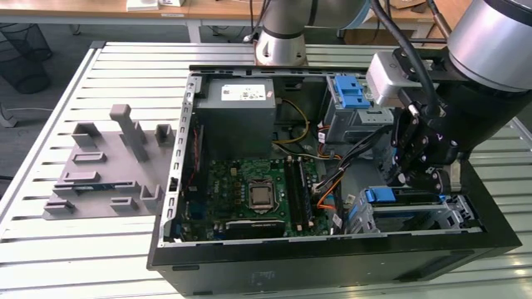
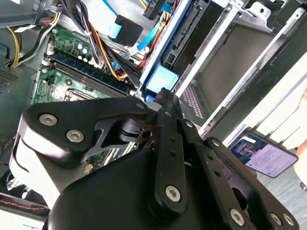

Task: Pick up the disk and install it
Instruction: 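Insert the disk into the insertion slot, then insert the first disk wire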

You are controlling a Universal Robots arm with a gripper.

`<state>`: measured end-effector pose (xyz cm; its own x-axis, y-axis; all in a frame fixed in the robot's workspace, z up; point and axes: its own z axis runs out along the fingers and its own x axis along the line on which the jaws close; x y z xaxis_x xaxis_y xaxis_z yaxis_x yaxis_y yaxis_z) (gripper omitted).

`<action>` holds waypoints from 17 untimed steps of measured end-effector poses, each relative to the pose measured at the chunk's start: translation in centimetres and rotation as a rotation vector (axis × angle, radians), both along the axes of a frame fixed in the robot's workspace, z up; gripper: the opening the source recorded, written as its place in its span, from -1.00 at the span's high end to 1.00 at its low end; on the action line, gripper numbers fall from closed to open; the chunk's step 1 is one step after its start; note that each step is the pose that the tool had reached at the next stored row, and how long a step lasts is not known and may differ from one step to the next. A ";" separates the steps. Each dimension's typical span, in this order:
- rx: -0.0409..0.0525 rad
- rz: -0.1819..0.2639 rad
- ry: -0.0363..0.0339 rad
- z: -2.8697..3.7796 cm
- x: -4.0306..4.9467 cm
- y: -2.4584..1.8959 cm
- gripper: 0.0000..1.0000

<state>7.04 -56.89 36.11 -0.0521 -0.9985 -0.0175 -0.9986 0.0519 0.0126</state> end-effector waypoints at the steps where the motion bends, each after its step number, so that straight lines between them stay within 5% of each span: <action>1: -0.0001 0.000 0.0000 0.00 0.00 0.00 0.79; 17: 0.0001 0.000 -0.0006 -0.03 0.35 0.00 0.79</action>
